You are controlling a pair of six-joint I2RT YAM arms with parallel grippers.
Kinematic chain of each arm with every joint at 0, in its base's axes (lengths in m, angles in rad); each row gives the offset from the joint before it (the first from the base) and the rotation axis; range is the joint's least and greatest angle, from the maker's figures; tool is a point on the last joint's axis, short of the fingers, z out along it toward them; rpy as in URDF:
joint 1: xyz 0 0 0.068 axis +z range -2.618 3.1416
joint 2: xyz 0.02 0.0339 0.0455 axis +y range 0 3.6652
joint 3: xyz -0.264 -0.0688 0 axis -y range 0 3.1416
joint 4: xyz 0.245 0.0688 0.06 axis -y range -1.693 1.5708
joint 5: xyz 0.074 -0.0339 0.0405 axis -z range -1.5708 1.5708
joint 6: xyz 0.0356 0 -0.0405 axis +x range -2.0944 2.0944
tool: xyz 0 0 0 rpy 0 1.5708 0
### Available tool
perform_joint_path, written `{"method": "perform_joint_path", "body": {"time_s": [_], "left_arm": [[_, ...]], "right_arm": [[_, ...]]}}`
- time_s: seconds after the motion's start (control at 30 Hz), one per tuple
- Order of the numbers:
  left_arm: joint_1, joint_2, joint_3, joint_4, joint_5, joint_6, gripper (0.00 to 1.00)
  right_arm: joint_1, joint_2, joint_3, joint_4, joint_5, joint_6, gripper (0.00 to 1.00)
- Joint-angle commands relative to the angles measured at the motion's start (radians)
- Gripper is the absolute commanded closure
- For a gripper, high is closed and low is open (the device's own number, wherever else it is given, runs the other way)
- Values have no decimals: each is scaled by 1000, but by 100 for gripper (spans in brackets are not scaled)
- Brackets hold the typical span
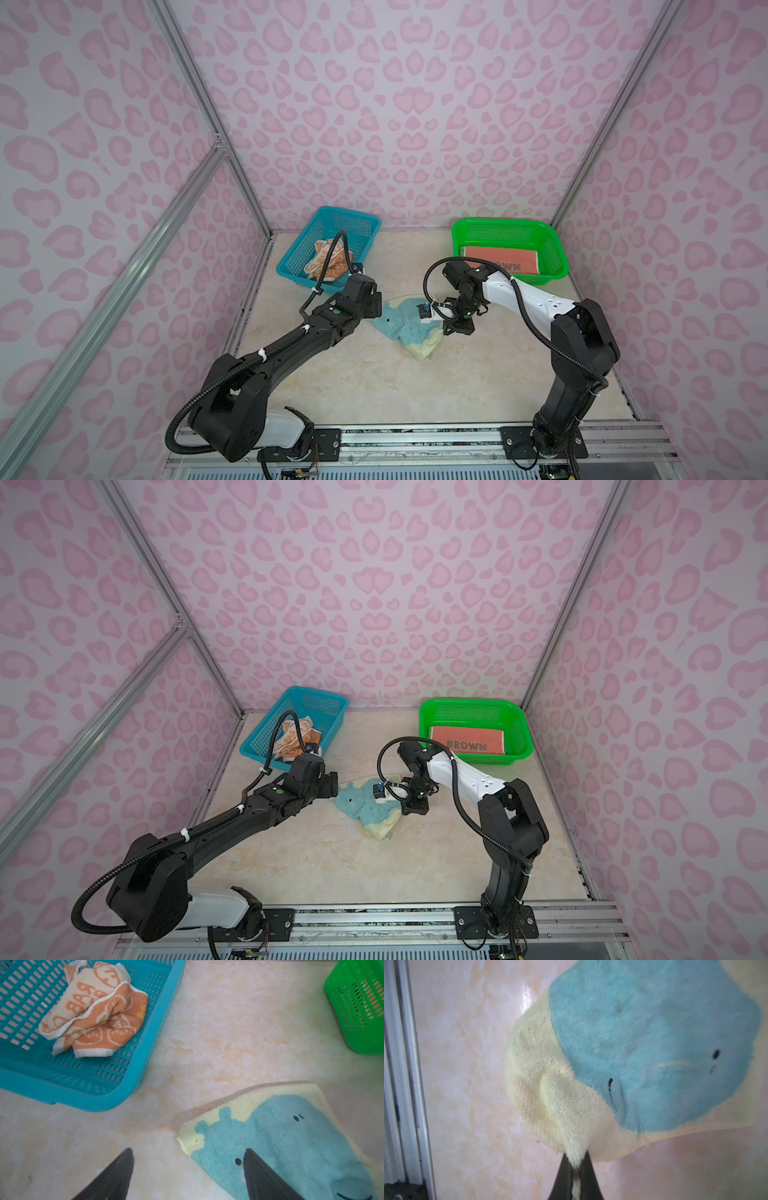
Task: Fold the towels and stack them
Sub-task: 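Pull the whale towel corner away with right gripper while left grasps near edge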
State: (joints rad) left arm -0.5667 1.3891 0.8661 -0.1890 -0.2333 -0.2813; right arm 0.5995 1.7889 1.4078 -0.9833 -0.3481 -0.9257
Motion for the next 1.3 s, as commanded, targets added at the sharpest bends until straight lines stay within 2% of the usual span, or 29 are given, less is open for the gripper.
{"method": "perform_joint_path", "body": {"time_s": [0.0,0.2,0.4,0.53,0.7,0.73,0.77,0.93,1.1,1.27], "left_arm": [[1,-10,15,24,20,12,15],[1,-37,13,39,73,23,17],[-8,-74,13,36,216,81,19],[-46,-95,7,45,258,119,17],[-143,-156,-54,172,208,128,12],[-161,-172,-73,195,195,123,8],[-182,-189,-91,247,184,121,0],[-257,-245,-128,287,128,152,2],[-324,-173,-91,265,113,143,2],[-408,-33,-33,285,-27,131,3]], "right_arm": [[1,14,95,-119,-76,198,100],[-19,57,220,-154,-66,435,100],[-26,2,217,-81,-41,607,100],[-24,-27,243,-68,-3,707,100],[-20,-31,260,-63,36,784,100],[-19,-30,260,-62,39,790,100],[-19,-33,257,-56,44,803,100],[-16,-44,249,-21,51,859,100],[-4,-43,252,12,53,892,100],[-1,-37,249,36,57,916,100]]}}
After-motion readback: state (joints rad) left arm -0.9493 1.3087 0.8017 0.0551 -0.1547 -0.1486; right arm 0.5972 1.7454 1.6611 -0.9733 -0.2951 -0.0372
